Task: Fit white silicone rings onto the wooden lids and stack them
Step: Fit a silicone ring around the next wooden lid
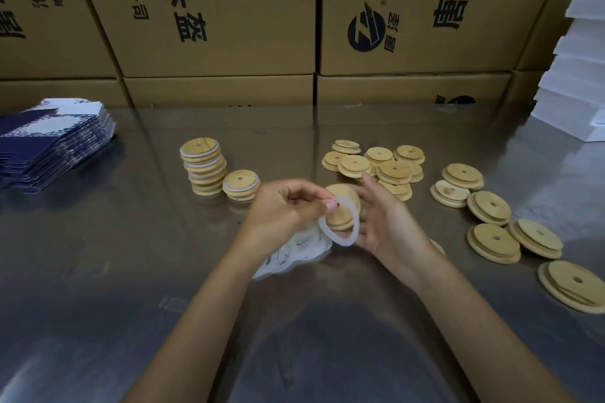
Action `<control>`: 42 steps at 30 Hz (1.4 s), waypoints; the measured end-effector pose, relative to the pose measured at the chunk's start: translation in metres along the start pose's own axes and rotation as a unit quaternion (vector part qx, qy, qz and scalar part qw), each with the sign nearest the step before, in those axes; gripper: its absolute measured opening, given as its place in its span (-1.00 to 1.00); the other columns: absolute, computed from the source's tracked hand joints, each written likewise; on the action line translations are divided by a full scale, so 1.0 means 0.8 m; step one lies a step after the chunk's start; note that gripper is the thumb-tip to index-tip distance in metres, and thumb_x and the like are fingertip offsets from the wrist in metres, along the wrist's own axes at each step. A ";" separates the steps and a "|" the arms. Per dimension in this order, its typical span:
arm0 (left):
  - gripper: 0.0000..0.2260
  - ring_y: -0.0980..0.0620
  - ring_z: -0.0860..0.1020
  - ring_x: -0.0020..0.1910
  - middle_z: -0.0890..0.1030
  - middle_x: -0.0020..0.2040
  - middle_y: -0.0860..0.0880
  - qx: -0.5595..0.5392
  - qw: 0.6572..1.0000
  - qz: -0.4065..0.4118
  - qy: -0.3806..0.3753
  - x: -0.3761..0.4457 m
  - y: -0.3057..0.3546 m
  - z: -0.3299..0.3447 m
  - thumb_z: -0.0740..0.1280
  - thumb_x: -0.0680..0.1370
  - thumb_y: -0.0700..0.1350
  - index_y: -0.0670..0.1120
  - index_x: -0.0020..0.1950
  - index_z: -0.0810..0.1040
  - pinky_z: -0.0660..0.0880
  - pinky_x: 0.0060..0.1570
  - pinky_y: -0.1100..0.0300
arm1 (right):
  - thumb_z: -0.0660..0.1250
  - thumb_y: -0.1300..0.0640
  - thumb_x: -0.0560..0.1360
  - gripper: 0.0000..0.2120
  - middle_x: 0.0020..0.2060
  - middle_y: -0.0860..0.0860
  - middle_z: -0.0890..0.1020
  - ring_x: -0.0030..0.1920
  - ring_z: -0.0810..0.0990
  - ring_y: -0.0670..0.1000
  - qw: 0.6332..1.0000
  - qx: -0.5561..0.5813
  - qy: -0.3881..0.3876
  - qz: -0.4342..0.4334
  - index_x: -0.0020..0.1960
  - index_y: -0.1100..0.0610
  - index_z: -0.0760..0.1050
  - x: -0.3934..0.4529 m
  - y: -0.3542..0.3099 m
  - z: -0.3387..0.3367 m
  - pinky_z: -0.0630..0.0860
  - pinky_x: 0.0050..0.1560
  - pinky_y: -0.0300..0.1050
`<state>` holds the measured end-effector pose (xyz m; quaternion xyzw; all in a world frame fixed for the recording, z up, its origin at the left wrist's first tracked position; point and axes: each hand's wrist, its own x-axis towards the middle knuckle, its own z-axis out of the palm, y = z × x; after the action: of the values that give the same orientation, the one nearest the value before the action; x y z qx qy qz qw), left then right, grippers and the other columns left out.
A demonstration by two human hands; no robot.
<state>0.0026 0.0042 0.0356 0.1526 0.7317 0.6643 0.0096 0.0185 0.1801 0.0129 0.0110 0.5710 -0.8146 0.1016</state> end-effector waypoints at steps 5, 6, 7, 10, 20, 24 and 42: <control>-0.94 0.02 0.55 -0.23 0.67 -0.15 -0.25 0.017 0.997 0.014 0.071 0.005 -0.006 0.000 0.52 0.42 -0.26 -0.13 -0.15 0.70 0.53 -0.17 0.21 | 0.38 0.04 0.55 -0.67 0.16 0.18 0.68 0.13 0.69 0.16 0.997 -0.064 -0.044 -0.013 0.28 0.11 0.59 -0.004 0.007 0.006 0.67 0.00 -0.01; -0.93 0.03 0.55 -0.24 0.67 -0.16 -0.23 0.026 0.996 0.019 0.080 0.005 -0.007 -0.001 0.52 0.42 -0.25 -0.10 -0.17 0.70 0.54 -0.16 0.20 | 0.39 0.13 0.56 -0.71 0.14 0.16 0.69 0.13 0.69 0.15 0.996 -0.081 -0.039 -0.020 0.27 0.08 0.59 -0.005 0.008 0.006 0.68 -0.02 -0.02; -0.93 0.02 0.56 -0.24 0.67 -0.17 -0.20 0.035 0.995 0.022 0.087 0.006 -0.008 -0.001 0.52 0.42 -0.24 -0.08 -0.18 0.71 0.55 -0.15 0.18 | 0.39 0.19 0.57 -0.72 0.13 0.13 0.70 0.12 0.70 0.13 0.994 -0.096 -0.037 -0.025 0.27 0.05 0.59 -0.005 0.009 0.005 0.68 -0.01 -0.02; -0.94 -0.07 0.63 -0.20 0.70 -0.20 -0.12 0.049 0.994 0.015 0.095 0.006 -0.010 -0.002 0.51 0.43 -0.23 -0.08 -0.16 0.71 0.59 -0.09 0.11 | 0.37 0.23 0.58 -0.72 0.11 0.09 0.71 0.12 0.70 0.11 0.992 -0.117 -0.034 -0.038 0.26 0.03 0.60 -0.006 0.010 0.004 0.68 0.05 0.02; -0.89 0.26 0.56 -0.36 0.67 -0.33 0.10 0.058 0.997 -0.011 0.054 0.009 -0.015 -0.007 0.46 0.49 -0.23 -0.02 -0.16 0.70 0.45 -0.31 0.41 | 0.34 0.18 0.61 -0.81 0.04 0.16 0.71 0.01 0.70 0.12 0.993 -0.098 0.024 -0.065 0.20 0.13 0.63 -0.004 0.009 0.003 0.68 -0.04 -0.01; -0.90 0.22 0.54 -0.41 0.66 -0.35 0.06 0.046 0.997 -0.030 0.051 0.010 -0.015 -0.008 0.46 0.48 -0.26 -0.07 -0.16 0.71 0.47 -0.37 0.37 | 0.34 0.17 0.60 -0.80 0.11 0.23 0.67 0.12 0.67 0.21 0.994 -0.085 0.042 -0.059 0.20 0.14 0.62 -0.002 0.011 0.003 0.66 0.00 0.03; -0.88 0.05 0.62 -0.30 0.69 -0.21 -0.15 -0.060 0.993 -0.084 0.057 0.007 -0.015 -0.005 0.47 0.47 -0.26 -0.24 -0.02 0.65 0.59 -0.22 0.28 | 0.30 0.22 0.61 -0.77 0.16 0.21 0.67 0.16 0.67 0.19 0.997 0.021 0.033 -0.073 0.26 0.20 0.54 -0.002 0.010 -0.001 0.66 0.07 0.06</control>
<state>-0.0058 0.0007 0.0255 0.0518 0.6997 0.7118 0.0325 0.0211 0.1782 0.0055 -0.0018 0.5562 -0.8307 0.0228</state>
